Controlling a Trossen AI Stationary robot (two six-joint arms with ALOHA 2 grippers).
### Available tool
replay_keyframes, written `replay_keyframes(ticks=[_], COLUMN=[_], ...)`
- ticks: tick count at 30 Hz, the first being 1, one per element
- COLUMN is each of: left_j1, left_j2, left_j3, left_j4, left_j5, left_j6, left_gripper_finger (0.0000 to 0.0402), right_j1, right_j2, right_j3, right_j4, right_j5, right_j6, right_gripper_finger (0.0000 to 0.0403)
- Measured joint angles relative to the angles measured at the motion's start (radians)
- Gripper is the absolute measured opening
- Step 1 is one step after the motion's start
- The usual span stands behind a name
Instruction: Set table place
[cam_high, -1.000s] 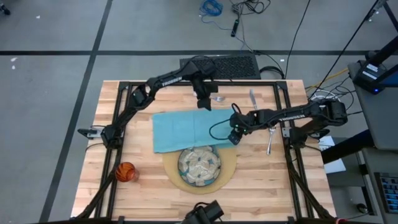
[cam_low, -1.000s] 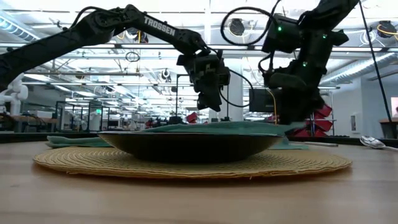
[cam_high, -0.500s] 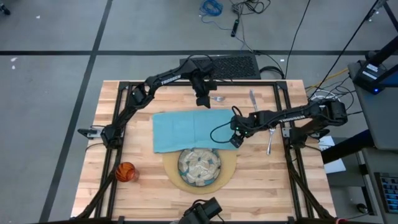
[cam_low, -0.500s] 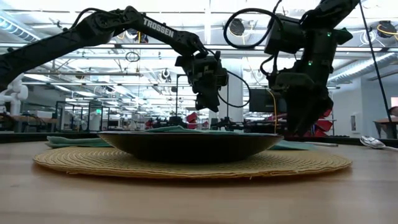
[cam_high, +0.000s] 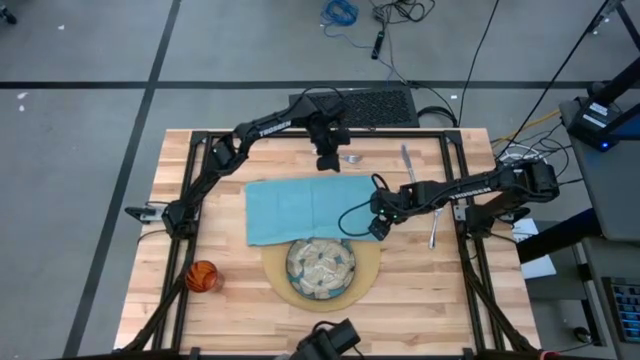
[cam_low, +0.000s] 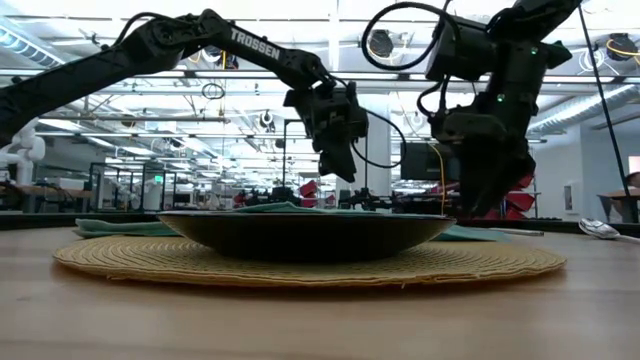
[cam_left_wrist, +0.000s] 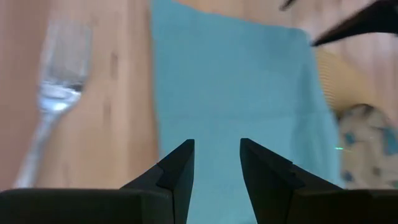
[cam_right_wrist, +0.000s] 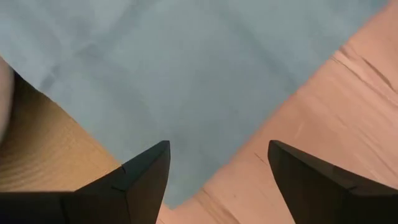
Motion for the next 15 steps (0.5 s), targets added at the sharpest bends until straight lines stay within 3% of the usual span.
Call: replay_keyframes(ticks=[8,15], left_j1=[-0.027,-0.039], left_j2=[0.0,0.0], left_j3=[0.0,0.0], left_j4=[0.02,0.009], left_j5=[-0.169,-0.186], left_j6=[-0.04,-0.052], left_gripper_finger=[0.0114,0.0114], right_j1=[0.0,-0.01], right_j2=[0.0,-0.002], right_j3=[0.016,0.084], right_j4=[0.05,-0.024], right_j5=[-0.011,-0.006], right_j6=[-0.021,-0.098], right_gripper_finger=[0.0263,0.0263])
